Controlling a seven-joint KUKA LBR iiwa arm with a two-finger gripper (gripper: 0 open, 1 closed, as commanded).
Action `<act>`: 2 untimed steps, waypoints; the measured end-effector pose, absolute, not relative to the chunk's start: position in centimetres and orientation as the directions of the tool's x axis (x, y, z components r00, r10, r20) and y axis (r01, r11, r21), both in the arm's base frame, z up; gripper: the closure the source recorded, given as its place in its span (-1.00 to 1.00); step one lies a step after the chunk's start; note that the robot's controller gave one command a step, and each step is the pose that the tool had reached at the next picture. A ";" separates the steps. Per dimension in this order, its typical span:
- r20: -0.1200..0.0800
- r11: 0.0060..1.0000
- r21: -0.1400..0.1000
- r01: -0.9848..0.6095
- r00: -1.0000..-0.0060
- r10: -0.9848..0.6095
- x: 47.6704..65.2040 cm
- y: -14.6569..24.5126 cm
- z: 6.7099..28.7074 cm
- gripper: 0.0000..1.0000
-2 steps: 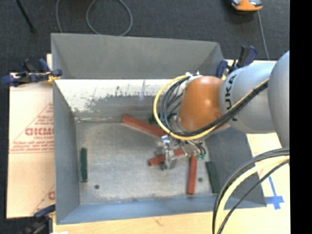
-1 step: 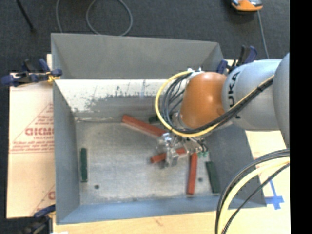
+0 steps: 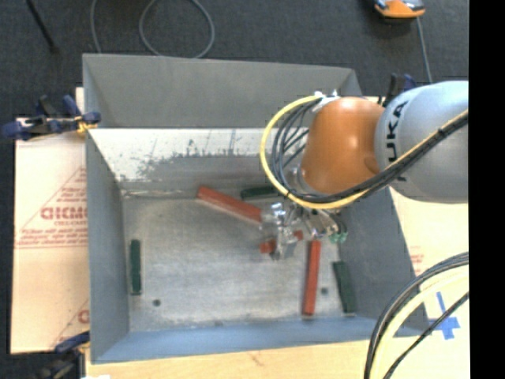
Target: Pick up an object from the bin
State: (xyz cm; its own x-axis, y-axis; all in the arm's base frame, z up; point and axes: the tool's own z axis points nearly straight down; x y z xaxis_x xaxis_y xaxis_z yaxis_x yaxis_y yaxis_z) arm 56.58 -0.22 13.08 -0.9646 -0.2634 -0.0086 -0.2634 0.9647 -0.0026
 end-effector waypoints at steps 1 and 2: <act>-0.007 0.966 -0.002 -0.260 -0.966 -0.260 56.7 -0.3 13.6 1.00; -0.010 0.967 -0.004 -0.254 -0.967 -0.254 57.0 -0.3 19.3 1.00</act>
Offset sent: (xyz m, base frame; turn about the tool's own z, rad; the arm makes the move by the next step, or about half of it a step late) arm -0.0002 0.0000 0.0046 0.0000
